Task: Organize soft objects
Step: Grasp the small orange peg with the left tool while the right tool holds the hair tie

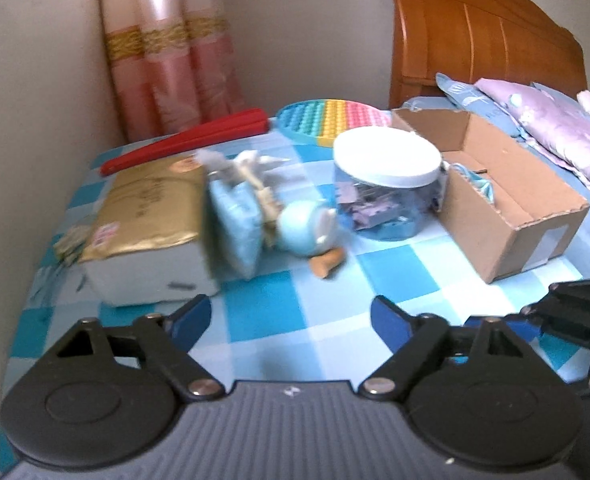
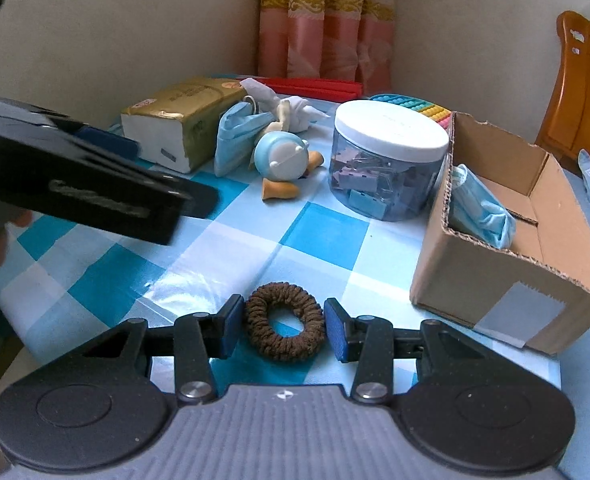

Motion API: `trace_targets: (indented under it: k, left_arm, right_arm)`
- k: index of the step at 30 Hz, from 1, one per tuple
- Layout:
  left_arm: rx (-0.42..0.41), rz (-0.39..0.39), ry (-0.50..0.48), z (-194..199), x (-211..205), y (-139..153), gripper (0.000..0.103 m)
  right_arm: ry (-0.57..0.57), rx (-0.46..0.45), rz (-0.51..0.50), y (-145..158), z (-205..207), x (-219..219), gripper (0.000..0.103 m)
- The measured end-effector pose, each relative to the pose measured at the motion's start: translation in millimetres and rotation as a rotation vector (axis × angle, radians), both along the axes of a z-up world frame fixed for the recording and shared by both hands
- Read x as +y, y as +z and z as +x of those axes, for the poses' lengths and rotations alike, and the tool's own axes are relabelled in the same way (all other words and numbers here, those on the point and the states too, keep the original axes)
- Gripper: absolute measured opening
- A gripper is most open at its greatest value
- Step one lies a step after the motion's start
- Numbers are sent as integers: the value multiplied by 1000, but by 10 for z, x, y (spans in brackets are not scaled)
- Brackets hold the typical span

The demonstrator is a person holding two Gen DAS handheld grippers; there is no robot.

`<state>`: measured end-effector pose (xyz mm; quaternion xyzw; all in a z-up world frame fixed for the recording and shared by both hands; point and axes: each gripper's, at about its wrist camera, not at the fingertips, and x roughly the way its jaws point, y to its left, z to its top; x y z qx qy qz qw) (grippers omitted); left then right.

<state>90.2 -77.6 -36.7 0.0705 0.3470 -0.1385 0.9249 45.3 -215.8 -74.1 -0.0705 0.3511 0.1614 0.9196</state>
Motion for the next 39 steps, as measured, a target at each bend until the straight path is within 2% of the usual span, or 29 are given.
trace_targets:
  k: [2, 5, 7, 10, 18, 30, 35, 39]
  left_arm:
    - [19, 1, -7, 75, -90, -27, 66]
    - [51, -12, -1, 190, -169, -70, 57]
    - [61, -11, 7, 259, -218, -105, 54]
    - [62, -4, 27, 353, -290, -146, 53]
    - [29, 3, 111, 544, -432, -240, 53]
    - [36, 19, 171, 525, -397, -296, 53]
    - [57, -13, 176, 473, -411, -274, 37]
    - [56, -16, 172, 479, -480, -282, 34]
  right_arm:
    - [-1, 0, 7, -8, 8, -21, 49]
    - [2, -8, 5, -16, -4, -32, 52]
    - [5, -20, -3, -21, -25, -26, 52]
    - [9, -34, -7, -29, -48, -23, 53]
    - [8, -60, -11, -44, -67, -35, 66]
    - [23, -67, 16, -66, -110, -54, 70]
    - [24, -74, 16, -68, -135, -47, 71]
    - [23, -75, 19, -70, -135, -50, 71]
